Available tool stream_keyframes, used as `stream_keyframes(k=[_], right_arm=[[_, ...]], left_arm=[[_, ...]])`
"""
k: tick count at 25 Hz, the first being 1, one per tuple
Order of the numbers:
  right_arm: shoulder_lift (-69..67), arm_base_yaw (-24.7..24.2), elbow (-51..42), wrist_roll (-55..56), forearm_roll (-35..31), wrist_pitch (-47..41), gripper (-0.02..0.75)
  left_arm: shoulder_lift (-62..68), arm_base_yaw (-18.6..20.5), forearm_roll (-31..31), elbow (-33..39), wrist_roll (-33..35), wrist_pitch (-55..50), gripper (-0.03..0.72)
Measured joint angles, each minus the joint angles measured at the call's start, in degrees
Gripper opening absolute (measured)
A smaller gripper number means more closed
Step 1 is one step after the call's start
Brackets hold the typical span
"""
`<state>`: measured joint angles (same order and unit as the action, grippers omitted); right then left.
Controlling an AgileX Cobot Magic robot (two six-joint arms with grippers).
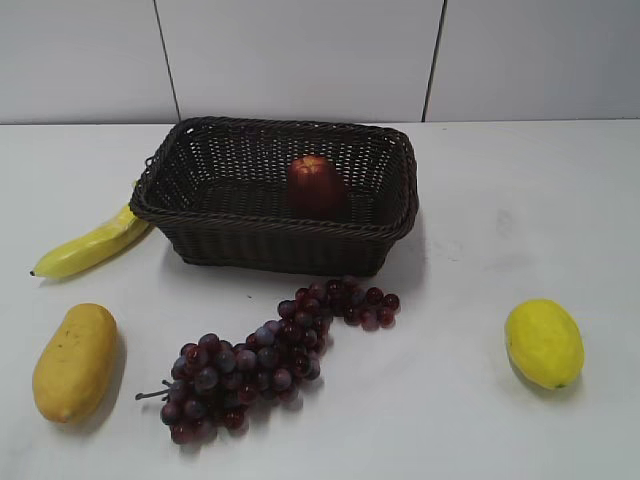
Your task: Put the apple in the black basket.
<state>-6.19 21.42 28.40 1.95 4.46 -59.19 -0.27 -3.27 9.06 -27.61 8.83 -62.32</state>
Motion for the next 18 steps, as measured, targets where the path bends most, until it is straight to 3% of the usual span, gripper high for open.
stream_keyframes(k=[11, 18], right_arm=[[0.12, -0.37, 0.00, -0.17, -0.22, -0.15, 0.584], [4.79, -9.12, 0.00, -0.20, -0.21, -0.15, 0.584]], left_arm=[[0.00, 0.00, 0.00, 0.00, 0.00, 0.00, 0.224], [0.00, 0.00, 0.00, 0.00, 0.00, 0.00, 0.224]])
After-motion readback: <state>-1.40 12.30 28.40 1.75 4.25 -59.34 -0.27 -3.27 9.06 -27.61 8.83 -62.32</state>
